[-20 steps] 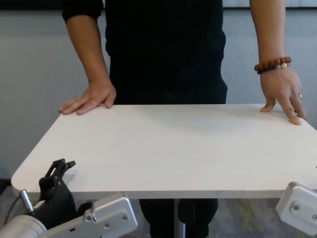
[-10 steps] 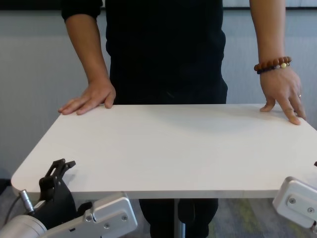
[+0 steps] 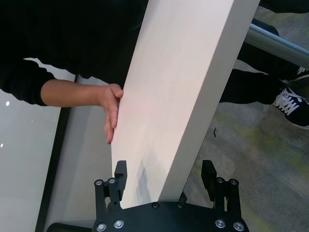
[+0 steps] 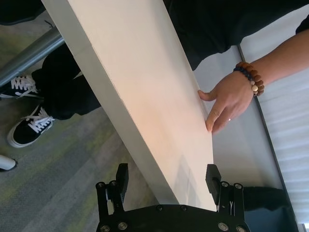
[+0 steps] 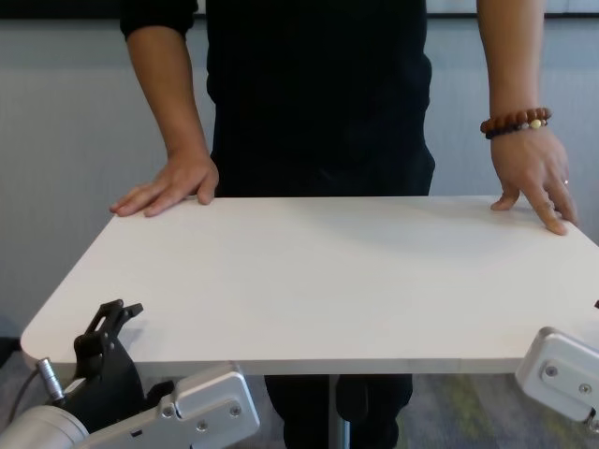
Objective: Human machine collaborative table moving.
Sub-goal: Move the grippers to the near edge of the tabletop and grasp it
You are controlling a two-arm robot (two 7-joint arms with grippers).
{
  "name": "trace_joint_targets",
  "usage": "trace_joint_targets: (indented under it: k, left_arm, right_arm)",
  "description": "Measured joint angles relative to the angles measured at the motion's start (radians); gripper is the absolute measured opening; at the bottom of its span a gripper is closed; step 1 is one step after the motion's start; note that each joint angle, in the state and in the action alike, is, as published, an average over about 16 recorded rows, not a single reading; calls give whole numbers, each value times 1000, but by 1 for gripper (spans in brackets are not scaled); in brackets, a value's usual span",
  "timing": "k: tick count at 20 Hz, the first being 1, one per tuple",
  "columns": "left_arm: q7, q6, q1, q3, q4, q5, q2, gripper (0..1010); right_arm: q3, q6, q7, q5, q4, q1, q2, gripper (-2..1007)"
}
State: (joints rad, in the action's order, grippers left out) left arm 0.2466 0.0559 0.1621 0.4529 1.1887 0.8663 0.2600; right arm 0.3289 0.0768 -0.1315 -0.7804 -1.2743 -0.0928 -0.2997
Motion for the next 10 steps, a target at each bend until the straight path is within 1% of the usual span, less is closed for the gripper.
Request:
trace_joint_targets:
  k: [10]
  left_arm:
    - [0, 0, 0, 0, 0, 0, 0, 1000]
  right_arm:
    - [-16, -24, -5, -2, 34, -19, 16, 1005]
